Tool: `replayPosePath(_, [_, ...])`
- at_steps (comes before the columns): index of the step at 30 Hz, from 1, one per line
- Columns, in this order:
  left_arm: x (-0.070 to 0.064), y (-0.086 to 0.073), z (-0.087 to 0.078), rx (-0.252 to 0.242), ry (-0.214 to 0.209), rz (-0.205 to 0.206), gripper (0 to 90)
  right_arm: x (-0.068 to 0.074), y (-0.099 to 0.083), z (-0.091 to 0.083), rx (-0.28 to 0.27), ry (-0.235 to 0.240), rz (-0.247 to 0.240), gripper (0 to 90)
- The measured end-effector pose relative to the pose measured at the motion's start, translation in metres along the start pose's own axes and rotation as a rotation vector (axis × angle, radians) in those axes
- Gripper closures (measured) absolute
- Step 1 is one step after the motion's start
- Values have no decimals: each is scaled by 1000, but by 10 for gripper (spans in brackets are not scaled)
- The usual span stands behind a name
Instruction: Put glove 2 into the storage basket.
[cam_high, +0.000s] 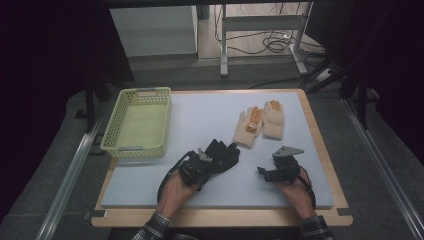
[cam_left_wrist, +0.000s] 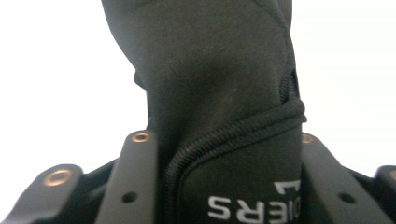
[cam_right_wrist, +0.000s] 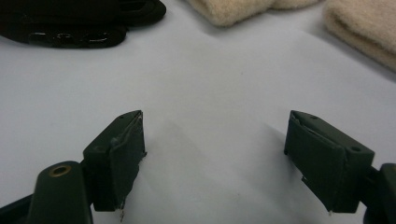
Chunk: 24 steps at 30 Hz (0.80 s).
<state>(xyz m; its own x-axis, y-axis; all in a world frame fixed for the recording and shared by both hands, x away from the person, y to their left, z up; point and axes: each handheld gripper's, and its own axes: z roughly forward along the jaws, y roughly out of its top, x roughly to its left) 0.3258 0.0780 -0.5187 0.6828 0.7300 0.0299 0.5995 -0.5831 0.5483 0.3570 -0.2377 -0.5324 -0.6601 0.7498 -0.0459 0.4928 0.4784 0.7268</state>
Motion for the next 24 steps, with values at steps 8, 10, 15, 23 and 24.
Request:
replayPosePath(8, [8,3,-6,-33,-30,-64,678,0,0,0,-2,1,2,199])
replayPosePath(10, [12,5,-10,-46,-30,-76,676,0,0,0,-2,1,2,199])
replayPosePath(15, [21,14,-23,-69,-5,-96,671,0,0,0,0,0,1,198])
replayPosePath(23, [37,33,-46,-110,46,-123,664,0,0,0,-1,0,0,198])
replayPosePath(24, [39,34,-49,-111,54,-124,663,0,0,0,0,1,-1,198])
